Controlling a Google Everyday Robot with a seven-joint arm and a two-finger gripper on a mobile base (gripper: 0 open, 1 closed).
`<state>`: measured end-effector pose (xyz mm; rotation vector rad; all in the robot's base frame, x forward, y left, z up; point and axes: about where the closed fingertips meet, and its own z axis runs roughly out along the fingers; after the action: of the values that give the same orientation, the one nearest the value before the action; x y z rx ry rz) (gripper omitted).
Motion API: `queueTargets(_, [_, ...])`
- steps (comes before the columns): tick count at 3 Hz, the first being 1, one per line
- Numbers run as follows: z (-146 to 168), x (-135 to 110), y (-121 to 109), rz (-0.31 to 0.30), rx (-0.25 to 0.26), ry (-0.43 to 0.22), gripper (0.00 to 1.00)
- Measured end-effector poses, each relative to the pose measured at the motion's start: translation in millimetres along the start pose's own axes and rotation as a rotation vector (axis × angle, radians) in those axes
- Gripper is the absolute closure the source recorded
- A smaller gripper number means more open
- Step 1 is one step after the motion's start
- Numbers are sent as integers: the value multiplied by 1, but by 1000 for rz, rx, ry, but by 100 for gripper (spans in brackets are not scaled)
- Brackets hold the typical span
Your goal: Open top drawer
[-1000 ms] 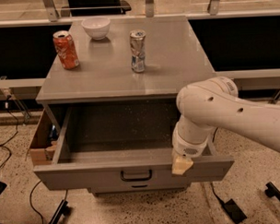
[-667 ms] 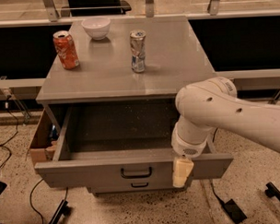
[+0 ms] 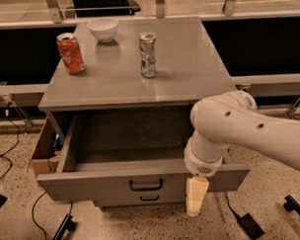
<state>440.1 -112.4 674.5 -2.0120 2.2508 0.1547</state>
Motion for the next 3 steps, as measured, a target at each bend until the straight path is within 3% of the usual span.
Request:
queueTargets(1, [6, 1, 55, 11, -48, -13, 18])
queueTargets(2, [9, 3, 82, 6, -77, 7, 42])
queueTargets(3, [9, 3, 82, 6, -77, 7, 66])
